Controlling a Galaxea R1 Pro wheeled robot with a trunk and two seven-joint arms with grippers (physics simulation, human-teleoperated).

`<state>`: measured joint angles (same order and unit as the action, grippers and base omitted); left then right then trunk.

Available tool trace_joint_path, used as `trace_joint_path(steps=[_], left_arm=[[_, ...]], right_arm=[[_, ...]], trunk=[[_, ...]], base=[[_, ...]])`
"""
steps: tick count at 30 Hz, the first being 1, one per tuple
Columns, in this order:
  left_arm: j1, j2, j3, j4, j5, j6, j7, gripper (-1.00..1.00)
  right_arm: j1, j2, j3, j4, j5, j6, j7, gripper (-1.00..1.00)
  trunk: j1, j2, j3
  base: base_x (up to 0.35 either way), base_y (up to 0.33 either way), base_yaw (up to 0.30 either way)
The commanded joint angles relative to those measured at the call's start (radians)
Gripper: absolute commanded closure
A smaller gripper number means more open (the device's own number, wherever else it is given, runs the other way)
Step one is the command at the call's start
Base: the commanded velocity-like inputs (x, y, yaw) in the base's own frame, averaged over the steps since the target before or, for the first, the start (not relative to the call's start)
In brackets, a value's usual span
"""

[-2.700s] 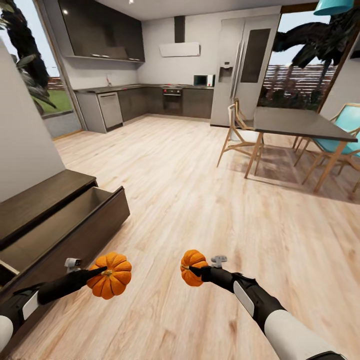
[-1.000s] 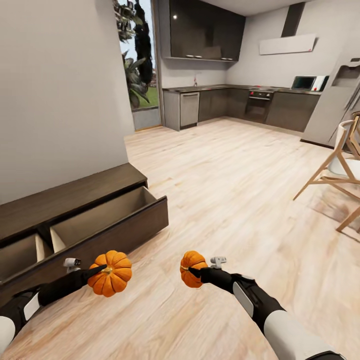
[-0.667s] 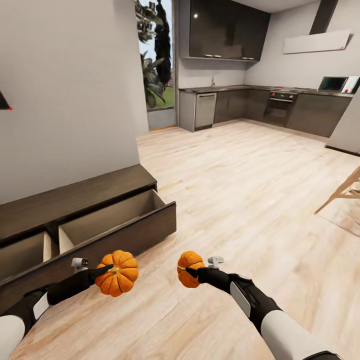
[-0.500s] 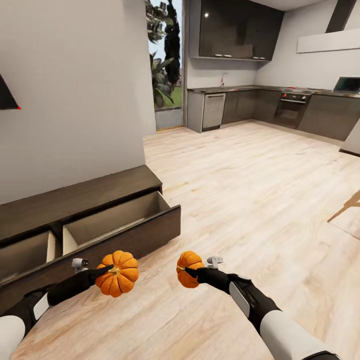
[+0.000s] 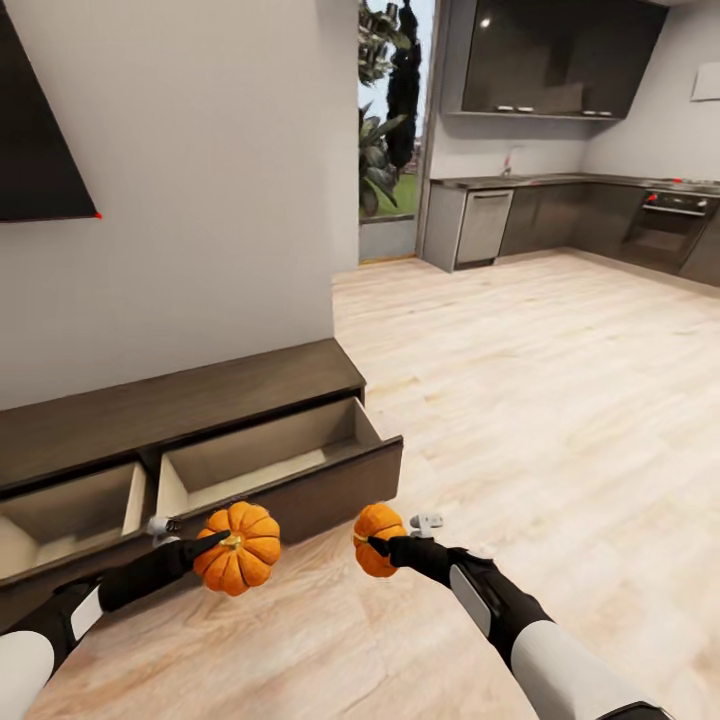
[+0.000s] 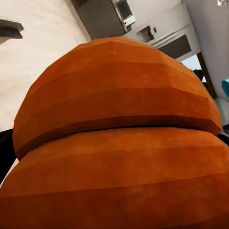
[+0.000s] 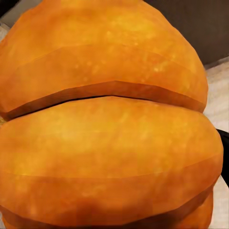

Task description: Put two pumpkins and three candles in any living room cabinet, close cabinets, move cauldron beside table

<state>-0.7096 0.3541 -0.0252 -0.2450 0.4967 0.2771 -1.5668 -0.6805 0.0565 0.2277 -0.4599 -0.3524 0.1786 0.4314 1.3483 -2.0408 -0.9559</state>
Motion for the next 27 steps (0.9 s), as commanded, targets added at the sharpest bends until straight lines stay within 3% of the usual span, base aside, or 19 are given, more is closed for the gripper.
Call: trace_joint_path(steps=[1, 6, 7, 10, 18, 27], left_arm=[[-0.001, 0.001, 0.002, 0.0, 0.003, 0.01, -0.004, 1.0], [-0.001, 0.001, 0.002, -0.001, 0.003, 0.009, -0.004, 1.0], [-0.001, 0.001, 0.002, -0.002, 0.003, 0.008, -0.004, 1.0], [-0.001, 0.006, 0.002, -0.002, 0.003, 0.008, -0.004, 1.0], [-0.001, 0.0, 0.001, -0.002, 0.003, 0.008, -0.004, 1.0], [-0.001, 0.0, 0.001, -0.001, 0.003, 0.008, -0.004, 1.0]], right_arm=[[-0.001, 0.0, 0.002, -0.002, -0.013, 0.007, -0.002, 1.0], [-0.001, -0.008, 0.0, -0.013, -0.011, 0.006, 0.013, 1.0], [-0.001, -0.014, -0.002, -0.033, -0.017, 0.012, 0.17, 1.0], [-0.001, -0.011, -0.009, -0.041, -0.021, 0.02, 0.324, 1.0], [-0.001, -0.023, -0.012, -0.117, -0.026, 0.09, 0.34, 1.0], [-0.001, -0.027, -0.011, -0.126, -0.027, 0.097, 0.34, 1.0]], trunk=[[0.0, 0.0, -0.001], [0.0, 0.0, -0.001], [0.0, 0.0, -0.001], [0.0, 0.0, -0.001], [0.0, 0.0, -0.001], [0.0, 0.0, -0.001]], base=[[0.322, 0.0, 0.291], [0.316, 0.0, 0.291], [0.326, 0.0, 0.291], [0.327, 0.0, 0.291], [0.327, 0.0, 0.291], [0.329, 0.0, 0.291]])
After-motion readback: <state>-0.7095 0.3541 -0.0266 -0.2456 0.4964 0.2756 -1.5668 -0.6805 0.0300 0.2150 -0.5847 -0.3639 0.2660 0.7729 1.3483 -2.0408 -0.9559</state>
